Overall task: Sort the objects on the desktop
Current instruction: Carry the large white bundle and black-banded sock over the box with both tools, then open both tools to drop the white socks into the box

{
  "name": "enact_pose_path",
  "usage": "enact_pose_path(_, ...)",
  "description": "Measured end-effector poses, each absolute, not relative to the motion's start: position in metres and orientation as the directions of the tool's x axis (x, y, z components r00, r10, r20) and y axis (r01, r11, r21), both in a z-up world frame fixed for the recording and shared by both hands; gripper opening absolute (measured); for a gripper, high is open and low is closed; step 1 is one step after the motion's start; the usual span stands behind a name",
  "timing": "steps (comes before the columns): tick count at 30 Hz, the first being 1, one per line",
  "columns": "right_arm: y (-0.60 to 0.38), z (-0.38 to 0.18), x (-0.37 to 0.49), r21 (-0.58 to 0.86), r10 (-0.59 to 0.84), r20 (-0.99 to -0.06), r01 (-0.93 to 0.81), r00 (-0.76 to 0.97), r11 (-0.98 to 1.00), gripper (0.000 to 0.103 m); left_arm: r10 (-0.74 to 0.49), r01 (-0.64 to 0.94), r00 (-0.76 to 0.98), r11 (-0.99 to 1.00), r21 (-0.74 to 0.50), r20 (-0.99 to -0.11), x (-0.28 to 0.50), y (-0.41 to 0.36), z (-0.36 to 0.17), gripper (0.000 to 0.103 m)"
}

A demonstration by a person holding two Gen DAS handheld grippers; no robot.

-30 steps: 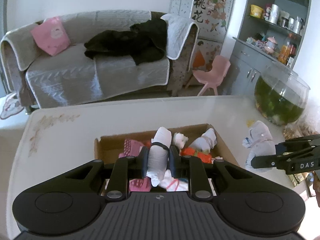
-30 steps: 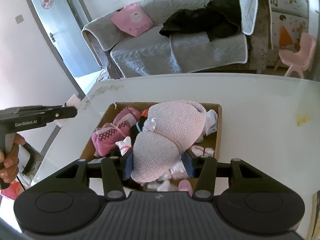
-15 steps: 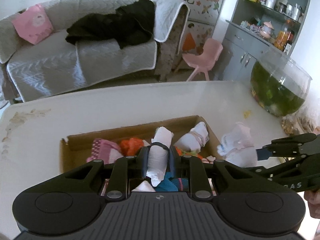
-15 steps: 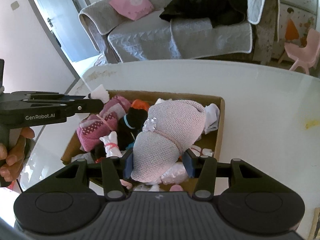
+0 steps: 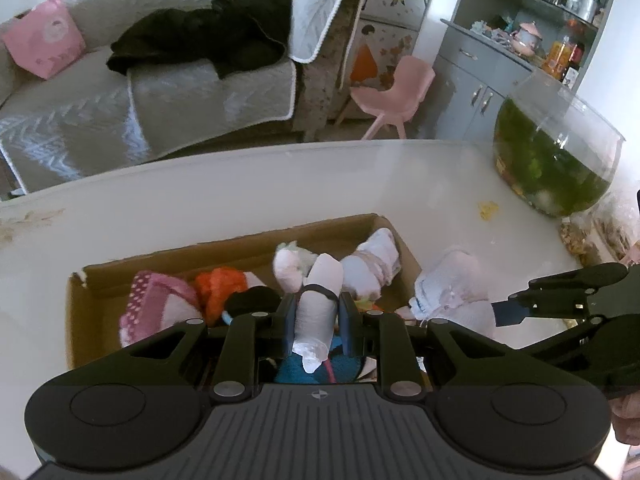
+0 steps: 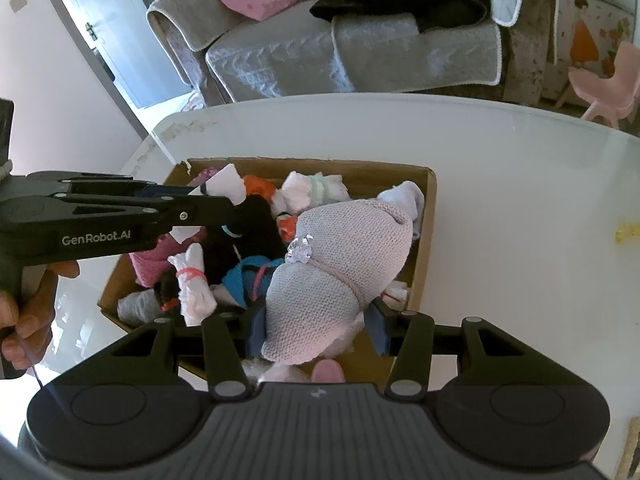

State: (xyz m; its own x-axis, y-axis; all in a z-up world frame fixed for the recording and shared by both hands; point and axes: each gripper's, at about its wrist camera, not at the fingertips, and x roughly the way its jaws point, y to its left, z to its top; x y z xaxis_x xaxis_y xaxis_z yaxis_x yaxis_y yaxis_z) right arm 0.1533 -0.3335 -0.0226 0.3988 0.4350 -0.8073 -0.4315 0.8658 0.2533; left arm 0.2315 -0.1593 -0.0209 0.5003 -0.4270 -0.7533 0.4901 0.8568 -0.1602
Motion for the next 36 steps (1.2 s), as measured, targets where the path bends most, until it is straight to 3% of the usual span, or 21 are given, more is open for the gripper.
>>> enact_pose_path(20, -0.333, -0.04, 0.155, 0.194, 0.393, -0.853, -0.492, 0.342, 0.849, 0.047, -0.4, 0.474, 0.467, 0.866, -0.158, -0.788, 0.235, -0.182, -0.06, 0.029)
enact_pose_path(25, -0.328, -0.045, 0.156, 0.197, 0.392, -0.857, -0.491, 0.334, 0.849, 0.049, -0.375, 0.481, 0.492, 0.869, -0.113, -0.786, 0.231, -0.185, -0.062, 0.035)
enact_pose_path(30, -0.325, -0.047, 0.154, 0.192, 0.387, -0.858, -0.488, 0.338, 0.852, 0.053, -0.361, 0.464, 0.514, 0.88, -0.102, -0.778, 0.23, -0.182, -0.062, 0.061)
enact_pose_path(32, -0.324, -0.047, 0.154, 0.19, 0.385, -0.859, -0.486, 0.339, 0.853, 0.055, -0.359, 0.452, 0.523, 0.886, -0.105, -0.773, 0.231, -0.179, -0.061, 0.077)
enact_pose_path(36, -0.325, -0.046, 0.153, 0.182, 0.377, -0.86, -0.483, 0.344, 0.856, 0.059, -0.342, 0.429, 0.542, 0.898, -0.097, -0.767, 0.229, -0.176, -0.059, 0.084)
